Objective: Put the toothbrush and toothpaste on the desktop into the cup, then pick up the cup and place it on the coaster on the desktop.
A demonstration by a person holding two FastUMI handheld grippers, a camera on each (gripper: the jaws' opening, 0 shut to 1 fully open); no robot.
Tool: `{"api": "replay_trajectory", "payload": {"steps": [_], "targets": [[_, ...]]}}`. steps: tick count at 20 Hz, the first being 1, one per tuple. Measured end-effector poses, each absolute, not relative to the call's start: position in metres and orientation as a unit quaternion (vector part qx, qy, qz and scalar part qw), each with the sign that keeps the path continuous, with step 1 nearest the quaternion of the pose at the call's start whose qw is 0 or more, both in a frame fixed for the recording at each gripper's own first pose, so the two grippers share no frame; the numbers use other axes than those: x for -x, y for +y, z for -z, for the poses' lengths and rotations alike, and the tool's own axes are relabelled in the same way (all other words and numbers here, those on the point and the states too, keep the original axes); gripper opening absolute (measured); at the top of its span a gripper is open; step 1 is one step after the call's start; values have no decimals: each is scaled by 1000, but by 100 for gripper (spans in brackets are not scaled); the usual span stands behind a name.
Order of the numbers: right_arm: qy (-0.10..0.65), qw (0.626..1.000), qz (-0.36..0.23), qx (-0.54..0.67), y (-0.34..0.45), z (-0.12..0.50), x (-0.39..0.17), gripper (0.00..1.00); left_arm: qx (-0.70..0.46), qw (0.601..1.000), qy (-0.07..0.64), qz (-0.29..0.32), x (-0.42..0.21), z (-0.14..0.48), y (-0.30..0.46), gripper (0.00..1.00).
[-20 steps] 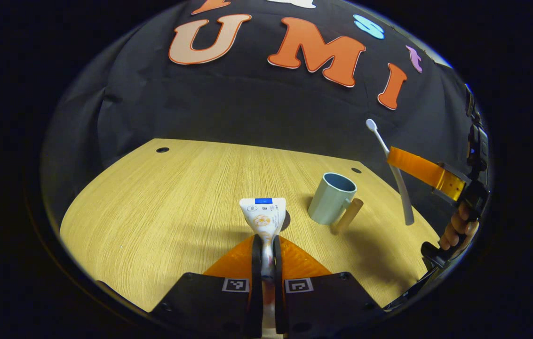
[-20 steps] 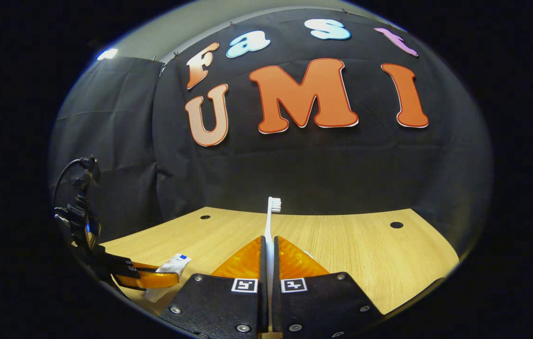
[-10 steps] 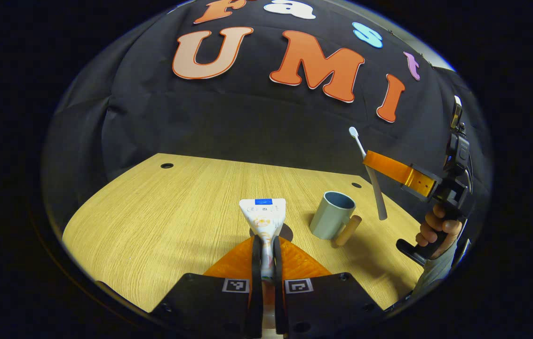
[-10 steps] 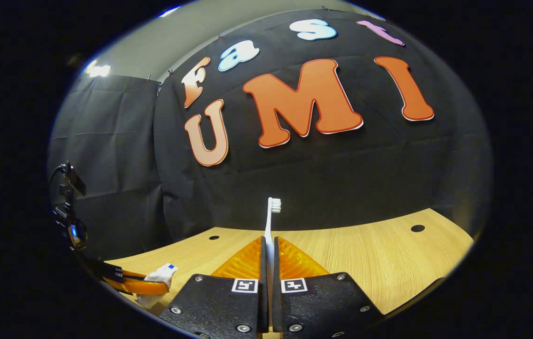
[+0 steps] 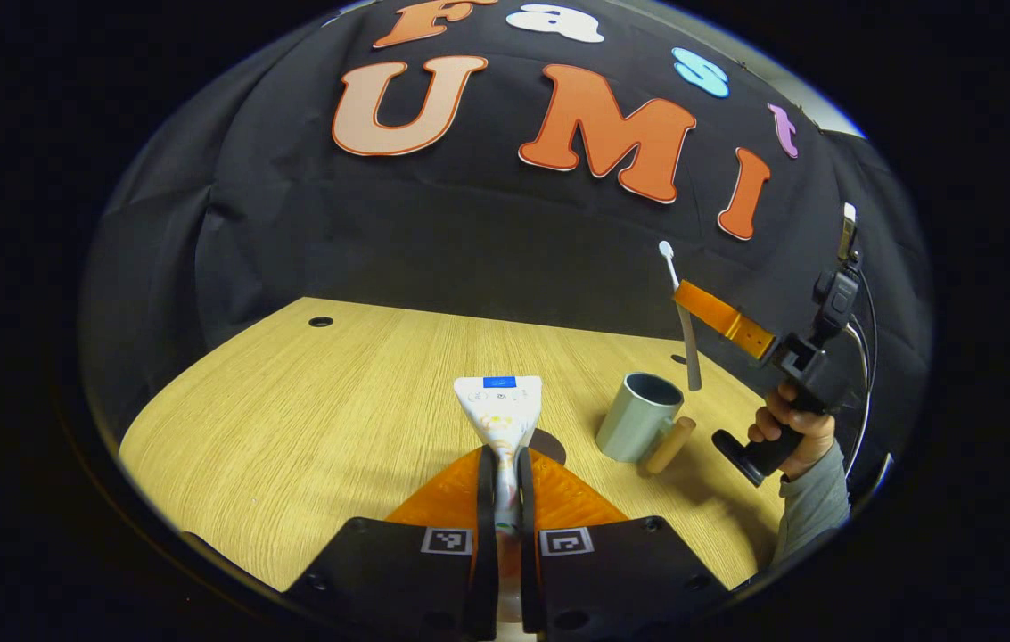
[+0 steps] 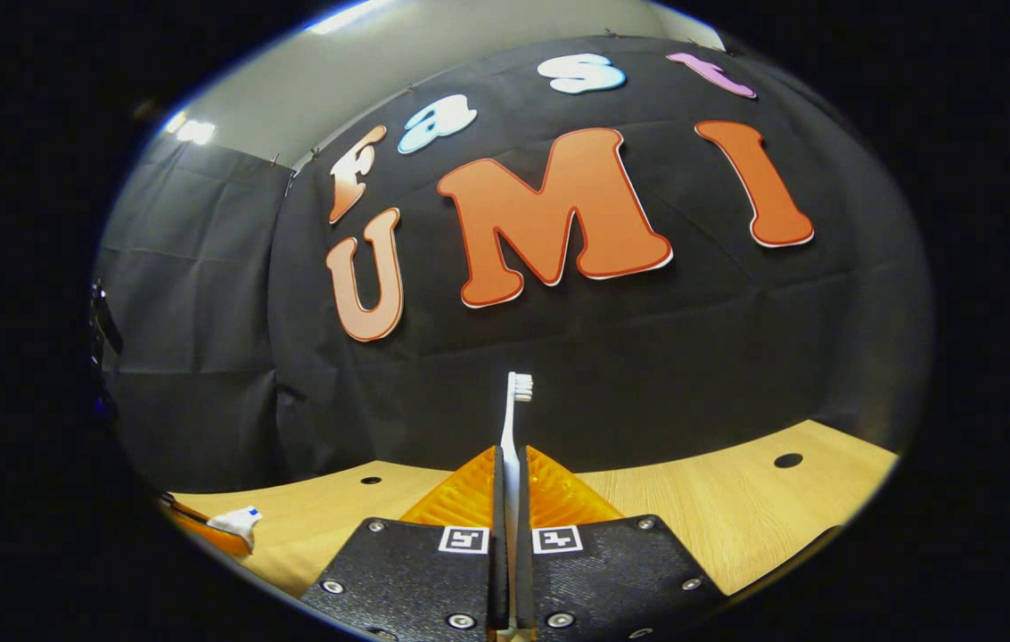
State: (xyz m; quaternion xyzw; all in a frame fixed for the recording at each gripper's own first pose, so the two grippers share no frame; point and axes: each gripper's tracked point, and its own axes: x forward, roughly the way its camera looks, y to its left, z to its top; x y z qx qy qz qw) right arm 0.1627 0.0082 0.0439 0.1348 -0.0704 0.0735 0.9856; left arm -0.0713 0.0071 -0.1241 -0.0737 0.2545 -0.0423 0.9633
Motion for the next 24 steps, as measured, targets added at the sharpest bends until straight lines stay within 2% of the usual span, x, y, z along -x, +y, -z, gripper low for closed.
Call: {"api": "replay_trajectory", "payload": {"steps": [11, 24], "targets": [[-35, 991, -78, -101, 15, 5, -182, 4, 77, 962, 259, 37, 57, 128, 9, 13], [-31, 994, -63, -81, 7, 11, -153, 7, 67, 971, 214, 87, 35, 94, -38, 13]]}}
